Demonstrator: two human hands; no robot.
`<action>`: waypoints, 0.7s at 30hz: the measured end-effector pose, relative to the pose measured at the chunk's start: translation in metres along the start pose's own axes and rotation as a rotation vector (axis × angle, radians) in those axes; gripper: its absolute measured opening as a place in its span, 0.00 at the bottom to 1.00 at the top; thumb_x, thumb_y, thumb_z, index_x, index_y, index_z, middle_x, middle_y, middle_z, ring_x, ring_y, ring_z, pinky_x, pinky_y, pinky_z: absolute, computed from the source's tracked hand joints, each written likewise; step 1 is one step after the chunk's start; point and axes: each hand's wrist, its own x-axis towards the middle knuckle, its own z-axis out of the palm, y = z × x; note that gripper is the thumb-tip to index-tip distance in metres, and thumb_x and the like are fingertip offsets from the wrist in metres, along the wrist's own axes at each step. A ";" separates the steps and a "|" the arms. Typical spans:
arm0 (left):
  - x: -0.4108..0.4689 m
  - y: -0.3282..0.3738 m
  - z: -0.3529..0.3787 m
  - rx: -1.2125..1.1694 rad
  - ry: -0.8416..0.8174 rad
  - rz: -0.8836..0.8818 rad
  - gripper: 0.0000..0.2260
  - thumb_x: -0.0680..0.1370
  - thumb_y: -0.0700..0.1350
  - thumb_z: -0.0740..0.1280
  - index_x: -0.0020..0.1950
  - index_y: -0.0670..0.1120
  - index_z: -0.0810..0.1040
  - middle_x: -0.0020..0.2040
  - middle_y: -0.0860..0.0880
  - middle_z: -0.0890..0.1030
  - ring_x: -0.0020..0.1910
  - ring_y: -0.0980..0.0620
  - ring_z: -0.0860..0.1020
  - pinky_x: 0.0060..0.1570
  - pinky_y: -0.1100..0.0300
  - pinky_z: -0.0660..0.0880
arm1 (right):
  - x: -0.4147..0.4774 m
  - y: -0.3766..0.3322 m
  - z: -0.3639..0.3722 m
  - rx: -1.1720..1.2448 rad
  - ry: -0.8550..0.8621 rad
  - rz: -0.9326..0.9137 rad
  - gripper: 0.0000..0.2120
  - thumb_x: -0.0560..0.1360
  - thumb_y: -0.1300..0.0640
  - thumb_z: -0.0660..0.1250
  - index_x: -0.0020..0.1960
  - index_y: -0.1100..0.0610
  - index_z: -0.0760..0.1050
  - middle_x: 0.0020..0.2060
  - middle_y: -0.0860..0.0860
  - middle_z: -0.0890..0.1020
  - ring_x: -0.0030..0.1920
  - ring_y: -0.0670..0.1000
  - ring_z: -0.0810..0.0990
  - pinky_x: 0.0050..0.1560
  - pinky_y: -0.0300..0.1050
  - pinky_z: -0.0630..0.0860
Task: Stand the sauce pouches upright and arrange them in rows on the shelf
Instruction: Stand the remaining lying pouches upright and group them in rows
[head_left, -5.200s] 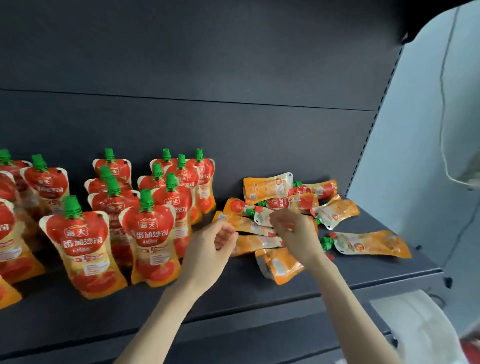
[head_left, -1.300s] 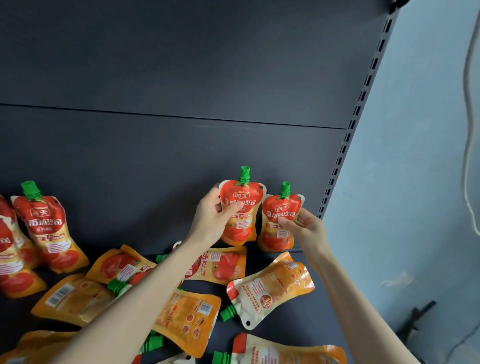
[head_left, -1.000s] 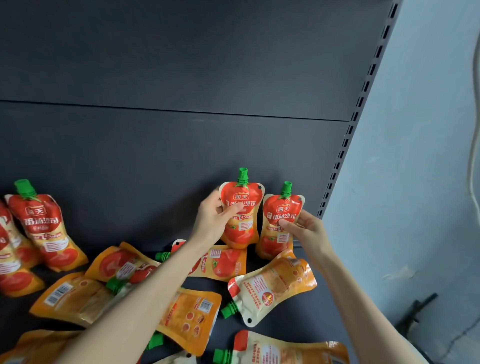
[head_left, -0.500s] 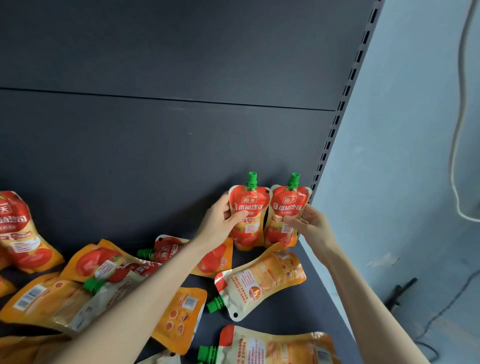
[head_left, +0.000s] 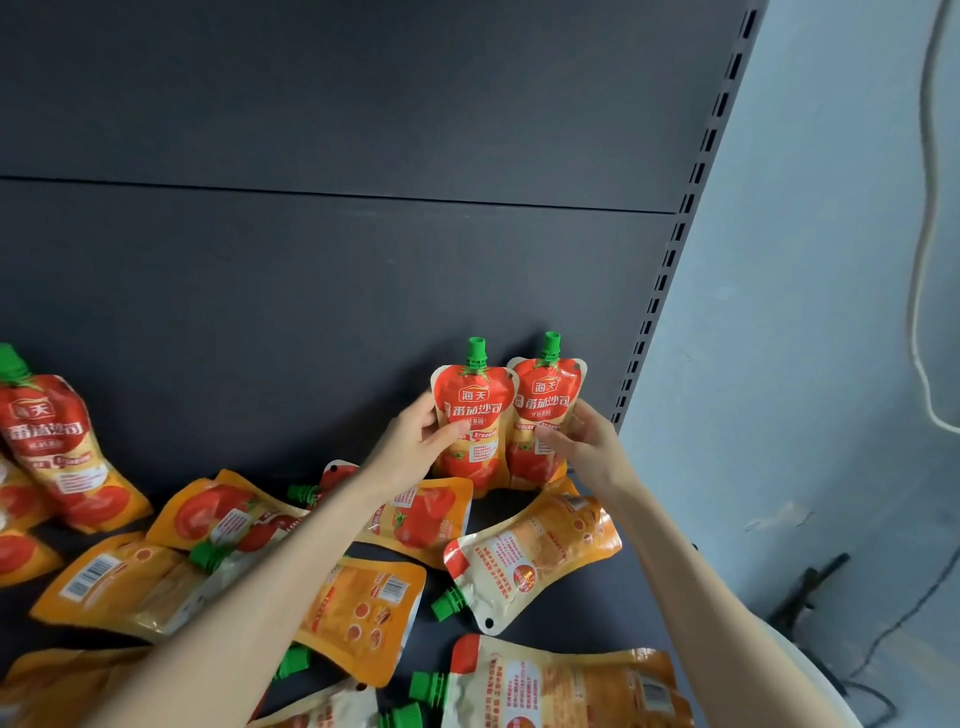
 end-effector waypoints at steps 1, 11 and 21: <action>0.000 -0.001 0.000 0.007 -0.018 -0.007 0.18 0.78 0.46 0.64 0.67 0.50 0.67 0.62 0.52 0.76 0.62 0.54 0.74 0.58 0.58 0.75 | 0.000 0.000 0.000 -0.006 0.002 -0.007 0.11 0.76 0.60 0.66 0.58 0.55 0.73 0.51 0.50 0.82 0.53 0.48 0.80 0.53 0.44 0.77; -0.005 0.000 -0.006 0.021 -0.040 -0.031 0.18 0.79 0.46 0.62 0.68 0.49 0.67 0.63 0.51 0.76 0.62 0.54 0.74 0.60 0.56 0.74 | 0.001 0.000 -0.001 -0.143 0.012 -0.016 0.14 0.75 0.58 0.67 0.60 0.57 0.71 0.53 0.51 0.80 0.53 0.49 0.79 0.56 0.48 0.76; -0.027 -0.008 -0.008 0.252 0.261 -0.031 0.16 0.74 0.49 0.70 0.58 0.46 0.73 0.52 0.52 0.77 0.50 0.55 0.76 0.44 0.68 0.71 | -0.020 -0.004 -0.002 -0.317 0.211 -0.046 0.17 0.73 0.53 0.70 0.57 0.56 0.67 0.52 0.50 0.76 0.51 0.50 0.76 0.51 0.47 0.77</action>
